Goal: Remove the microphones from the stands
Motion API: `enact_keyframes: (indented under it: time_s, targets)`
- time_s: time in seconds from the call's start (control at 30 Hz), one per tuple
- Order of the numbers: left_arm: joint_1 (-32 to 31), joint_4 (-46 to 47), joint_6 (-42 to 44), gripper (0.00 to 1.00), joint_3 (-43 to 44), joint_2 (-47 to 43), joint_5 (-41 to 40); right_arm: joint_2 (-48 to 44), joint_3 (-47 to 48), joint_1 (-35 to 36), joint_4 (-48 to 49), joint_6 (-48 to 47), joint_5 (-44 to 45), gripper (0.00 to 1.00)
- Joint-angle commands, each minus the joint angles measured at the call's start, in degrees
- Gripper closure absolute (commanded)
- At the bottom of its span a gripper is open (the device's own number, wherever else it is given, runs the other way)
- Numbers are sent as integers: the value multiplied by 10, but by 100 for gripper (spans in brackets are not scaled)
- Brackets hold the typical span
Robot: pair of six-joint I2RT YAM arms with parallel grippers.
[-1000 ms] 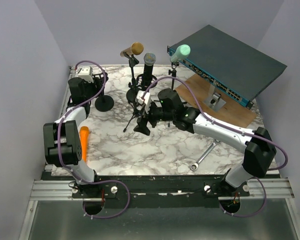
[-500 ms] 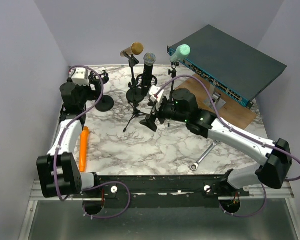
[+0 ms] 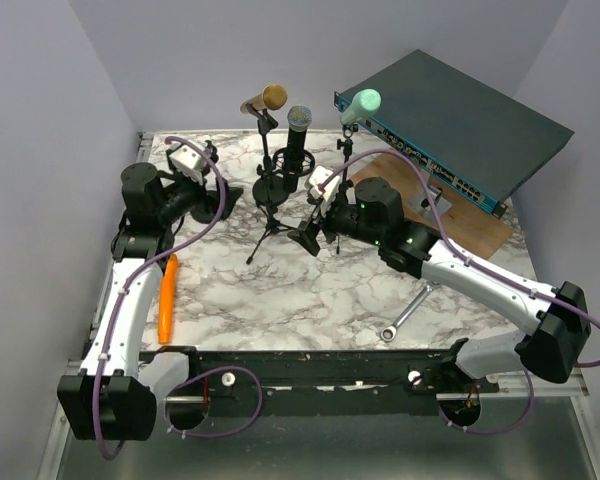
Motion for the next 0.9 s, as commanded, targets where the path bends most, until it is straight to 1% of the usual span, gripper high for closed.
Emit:
enact_keyframes:
  time_s: [0.0,0.1,0.3,0.4,0.47,0.53,0.77,0.83,0.87]
  targets:
    - [-63,-44,48,5,40,46,62,-5,-21,-10,30,-15,15,7]
    - [-91,-33,56,5,67,91,71,-15,-32,-19,29,-20,4,7]
    - [-120,-24,66,5,127,184,73,-27,-45,-32,29,-13,-19,8]
    - [-127,-29,71,9,148,215,76,-32,-52,-35,32,-12,-20,8]
    - [-130,-24,70,15,153,232,77,-34,-57,-37,36,-10,-21,8]
    - [-131,-23,69,24,156,242,81,-36,-60,-39,38,-9,-21,8]
    - [-131,-3,69,51,136,243,91,-28,-59,-41,43,-5,-26,8]
    - [-131,-4,64,62,137,245,101,-26,-60,-43,46,0,-28,8]
    - [-131,-8,61,70,139,245,107,-24,-61,-42,47,2,-28,8]
